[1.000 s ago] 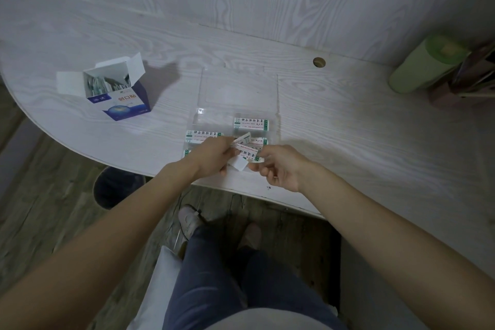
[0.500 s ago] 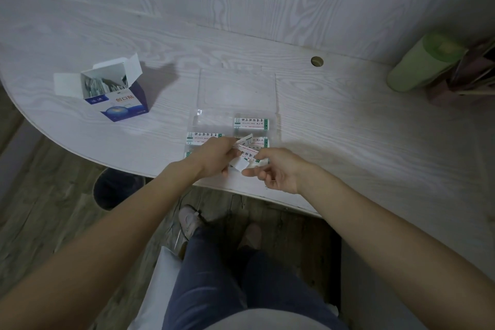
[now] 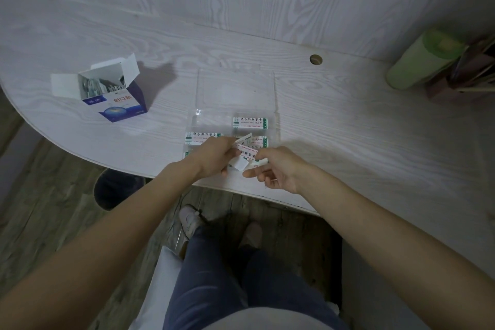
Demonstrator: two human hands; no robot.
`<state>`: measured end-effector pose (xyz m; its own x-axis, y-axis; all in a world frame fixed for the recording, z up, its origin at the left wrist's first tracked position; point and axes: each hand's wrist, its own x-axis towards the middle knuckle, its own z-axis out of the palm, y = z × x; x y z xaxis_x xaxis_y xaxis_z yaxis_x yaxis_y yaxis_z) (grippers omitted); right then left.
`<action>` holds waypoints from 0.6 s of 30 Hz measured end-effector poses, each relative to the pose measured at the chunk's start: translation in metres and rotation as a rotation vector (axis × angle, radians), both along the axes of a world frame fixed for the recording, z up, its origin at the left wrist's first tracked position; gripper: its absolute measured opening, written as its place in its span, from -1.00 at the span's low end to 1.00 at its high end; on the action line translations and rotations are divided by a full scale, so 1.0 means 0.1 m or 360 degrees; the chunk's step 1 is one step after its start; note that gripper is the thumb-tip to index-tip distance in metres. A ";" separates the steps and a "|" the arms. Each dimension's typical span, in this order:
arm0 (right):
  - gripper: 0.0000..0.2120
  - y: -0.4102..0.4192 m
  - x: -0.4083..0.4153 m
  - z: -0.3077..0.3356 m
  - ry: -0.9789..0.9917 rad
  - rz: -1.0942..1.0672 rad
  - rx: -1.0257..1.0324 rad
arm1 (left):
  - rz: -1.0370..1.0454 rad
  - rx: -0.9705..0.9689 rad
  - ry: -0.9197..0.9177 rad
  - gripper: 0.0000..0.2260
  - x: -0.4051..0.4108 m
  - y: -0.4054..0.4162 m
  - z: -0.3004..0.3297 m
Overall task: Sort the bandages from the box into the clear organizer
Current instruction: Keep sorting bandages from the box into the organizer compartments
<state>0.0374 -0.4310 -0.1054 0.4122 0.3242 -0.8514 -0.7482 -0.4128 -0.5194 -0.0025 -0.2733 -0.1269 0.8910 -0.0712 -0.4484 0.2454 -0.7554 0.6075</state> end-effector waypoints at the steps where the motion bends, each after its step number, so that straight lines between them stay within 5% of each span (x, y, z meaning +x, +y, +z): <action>1: -0.80 -0.01 0.00 0.01 -0.0012 -0.0002 0.0002 | 0.0005 -0.0007 0.0003 -0.80 0.00 0.00 0.00; 8: -0.83 -0.06 -0.01 0.08 -0.0125 0.0063 -0.0018 | 0.0113 -0.0155 -0.0117 -0.88 -0.04 0.02 0.08; 18: -0.73 -0.10 -0.02 -0.07 -0.0070 0.0069 -0.0074 | 0.0050 -0.0030 0.0127 -0.83 0.00 -0.04 0.02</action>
